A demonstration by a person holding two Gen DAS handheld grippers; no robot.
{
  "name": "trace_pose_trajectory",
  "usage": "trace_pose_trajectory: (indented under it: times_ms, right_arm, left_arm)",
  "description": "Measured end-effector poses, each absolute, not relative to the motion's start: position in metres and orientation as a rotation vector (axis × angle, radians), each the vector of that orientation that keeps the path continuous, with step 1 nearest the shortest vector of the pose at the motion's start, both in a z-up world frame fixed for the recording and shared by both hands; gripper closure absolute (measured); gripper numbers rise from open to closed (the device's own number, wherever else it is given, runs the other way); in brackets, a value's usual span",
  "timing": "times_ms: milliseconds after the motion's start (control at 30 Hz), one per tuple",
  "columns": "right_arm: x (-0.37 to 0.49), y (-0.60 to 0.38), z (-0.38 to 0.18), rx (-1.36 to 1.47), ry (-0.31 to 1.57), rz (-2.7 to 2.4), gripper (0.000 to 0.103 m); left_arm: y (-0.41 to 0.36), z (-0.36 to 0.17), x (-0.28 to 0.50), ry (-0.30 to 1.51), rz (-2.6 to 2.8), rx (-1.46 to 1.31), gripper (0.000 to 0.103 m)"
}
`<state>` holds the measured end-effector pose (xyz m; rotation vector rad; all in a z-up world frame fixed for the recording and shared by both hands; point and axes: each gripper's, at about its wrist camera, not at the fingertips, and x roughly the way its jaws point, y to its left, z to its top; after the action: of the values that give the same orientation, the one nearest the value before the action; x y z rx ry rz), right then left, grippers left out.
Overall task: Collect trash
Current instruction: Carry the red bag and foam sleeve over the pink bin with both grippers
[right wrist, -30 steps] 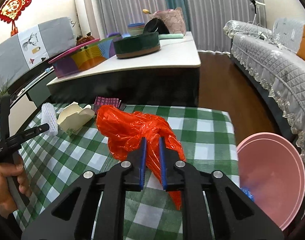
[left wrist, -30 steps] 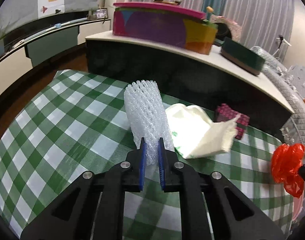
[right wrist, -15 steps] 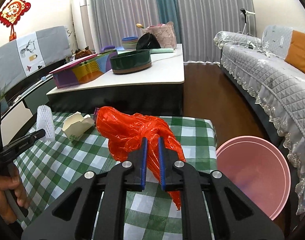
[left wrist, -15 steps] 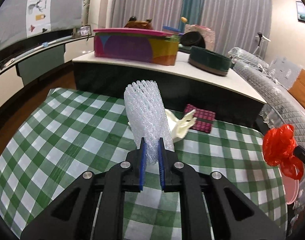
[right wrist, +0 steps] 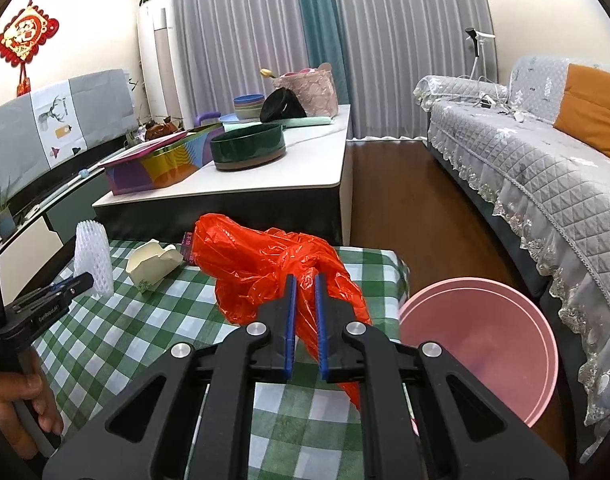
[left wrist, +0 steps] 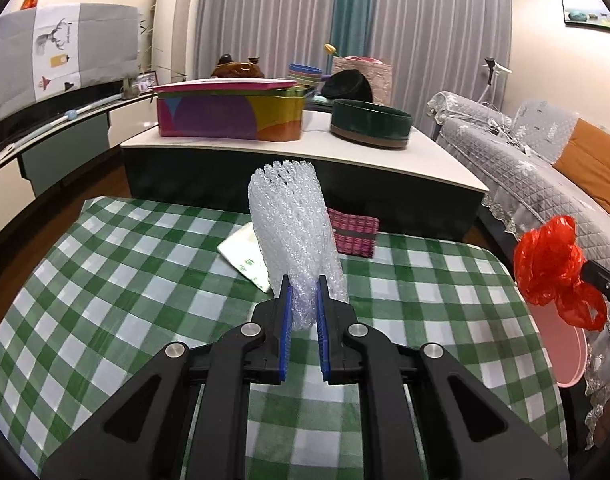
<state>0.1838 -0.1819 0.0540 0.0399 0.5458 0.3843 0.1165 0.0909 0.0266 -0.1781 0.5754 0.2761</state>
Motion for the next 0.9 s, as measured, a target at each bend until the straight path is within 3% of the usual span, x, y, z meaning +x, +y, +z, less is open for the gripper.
trace_pose_trajectory:
  times_ms: [900]
  right_arm:
    - [0.169, -0.229, 0.076, 0.060, 0.471, 0.343, 0.094]
  left_arm:
    - [0.022, 0.026, 0.103, 0.584, 0.191, -0.121, 0.092]
